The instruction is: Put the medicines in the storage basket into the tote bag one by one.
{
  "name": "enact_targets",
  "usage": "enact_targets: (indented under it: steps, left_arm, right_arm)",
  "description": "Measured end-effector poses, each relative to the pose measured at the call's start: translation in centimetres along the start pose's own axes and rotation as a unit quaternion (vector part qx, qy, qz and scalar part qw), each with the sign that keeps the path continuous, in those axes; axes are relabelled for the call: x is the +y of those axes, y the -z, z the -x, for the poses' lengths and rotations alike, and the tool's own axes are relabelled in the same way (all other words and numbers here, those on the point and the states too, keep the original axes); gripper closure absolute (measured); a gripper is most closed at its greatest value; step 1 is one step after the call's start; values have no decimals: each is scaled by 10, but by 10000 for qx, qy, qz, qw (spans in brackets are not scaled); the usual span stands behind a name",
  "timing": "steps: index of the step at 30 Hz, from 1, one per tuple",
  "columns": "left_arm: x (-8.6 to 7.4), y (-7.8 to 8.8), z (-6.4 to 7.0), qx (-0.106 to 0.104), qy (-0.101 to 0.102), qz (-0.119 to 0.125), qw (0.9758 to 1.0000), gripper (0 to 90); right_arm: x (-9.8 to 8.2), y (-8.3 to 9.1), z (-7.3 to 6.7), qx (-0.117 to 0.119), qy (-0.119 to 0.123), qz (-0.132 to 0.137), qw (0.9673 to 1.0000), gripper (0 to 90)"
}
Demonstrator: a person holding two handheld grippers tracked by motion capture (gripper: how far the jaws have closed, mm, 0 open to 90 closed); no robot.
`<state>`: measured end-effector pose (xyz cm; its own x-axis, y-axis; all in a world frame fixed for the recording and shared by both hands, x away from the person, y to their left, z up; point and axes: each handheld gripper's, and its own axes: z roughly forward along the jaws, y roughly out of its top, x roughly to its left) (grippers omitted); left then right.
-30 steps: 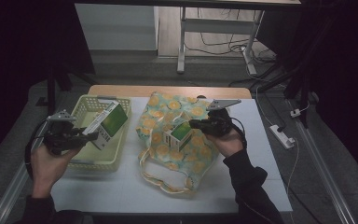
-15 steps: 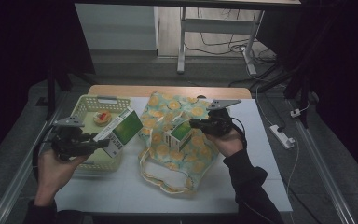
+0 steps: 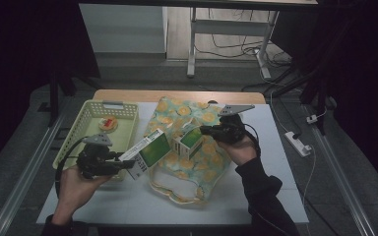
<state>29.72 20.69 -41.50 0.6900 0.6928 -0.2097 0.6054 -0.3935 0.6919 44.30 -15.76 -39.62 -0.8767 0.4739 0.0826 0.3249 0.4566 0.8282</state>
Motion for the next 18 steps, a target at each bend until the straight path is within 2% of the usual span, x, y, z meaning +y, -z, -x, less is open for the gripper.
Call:
enact_targets:
  steps: [7,15,18]
  left_arm:
    - [5,-28,8,-88,-110,-285,9995,625]
    - [12,-56,11,-49,-124,-490,9987,624]
    - [15,-62,9,37,-106,-550,9984,624]
  right_arm:
    - [0,0,-1,2,12,-6,10000,900]
    - [0,0,-1,5,18,-2,10000,900]
    - [0,1,-1,3,21,2,10000,900]
